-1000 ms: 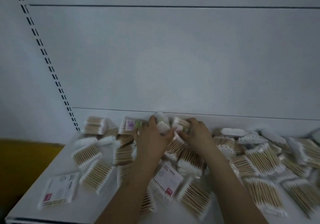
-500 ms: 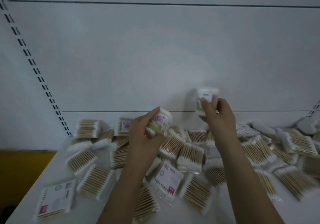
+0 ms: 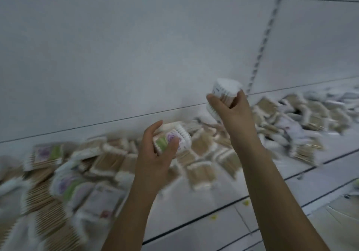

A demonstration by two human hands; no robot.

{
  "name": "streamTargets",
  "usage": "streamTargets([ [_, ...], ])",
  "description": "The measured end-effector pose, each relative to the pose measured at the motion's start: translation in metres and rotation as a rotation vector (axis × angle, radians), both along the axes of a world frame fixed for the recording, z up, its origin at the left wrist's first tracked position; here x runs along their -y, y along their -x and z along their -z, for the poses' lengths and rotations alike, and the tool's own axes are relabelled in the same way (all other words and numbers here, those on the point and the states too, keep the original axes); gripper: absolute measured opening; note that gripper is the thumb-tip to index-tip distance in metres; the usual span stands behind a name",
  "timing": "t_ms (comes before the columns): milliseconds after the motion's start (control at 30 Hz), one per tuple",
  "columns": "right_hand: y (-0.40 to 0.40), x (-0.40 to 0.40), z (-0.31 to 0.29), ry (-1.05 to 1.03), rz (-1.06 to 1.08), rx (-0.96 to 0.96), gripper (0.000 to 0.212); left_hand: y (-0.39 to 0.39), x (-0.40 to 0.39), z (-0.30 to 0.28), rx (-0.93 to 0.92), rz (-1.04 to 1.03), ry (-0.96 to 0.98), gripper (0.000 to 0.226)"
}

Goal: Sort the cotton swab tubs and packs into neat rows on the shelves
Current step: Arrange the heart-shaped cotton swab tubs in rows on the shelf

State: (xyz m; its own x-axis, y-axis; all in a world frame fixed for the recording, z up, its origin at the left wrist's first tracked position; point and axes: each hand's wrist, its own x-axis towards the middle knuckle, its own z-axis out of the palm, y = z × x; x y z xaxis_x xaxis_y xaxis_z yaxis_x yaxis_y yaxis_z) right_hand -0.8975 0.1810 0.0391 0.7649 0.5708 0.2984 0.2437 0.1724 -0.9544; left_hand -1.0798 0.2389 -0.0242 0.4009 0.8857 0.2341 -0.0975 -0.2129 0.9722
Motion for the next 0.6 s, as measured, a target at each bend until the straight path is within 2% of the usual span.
streamTargets([
  [100, -0.056, 0.056, -0.007, -0.022, 0.100, 0.045, 0.049, -0.057, 0.039, 0.004, -0.018, 0.061, -0.002, 0.058],
  [200, -0.111, 0.122, -0.008, -0.022, 0.135, 0.089, 0.039, -0.117, 0.086, 0.010, -0.017, 0.109, -0.045, 0.049],
  [333, -0.189, 0.214, 0.000, 0.002, 0.204, 0.141, 0.037, -0.200, 0.161, 0.022, -0.053, 0.208, -0.074, 0.045],
  [500, -0.268, 0.314, 0.008, 0.039, 0.333, 0.153, 0.054, -0.300, 0.249, 0.033, -0.079, 0.405, -0.146, 0.062],
  [600, -0.307, 0.363, 0.012, 0.065, 0.368, 0.163, 0.044, -0.355, 0.294, 0.034, -0.047, 0.513, -0.128, 0.061],
])
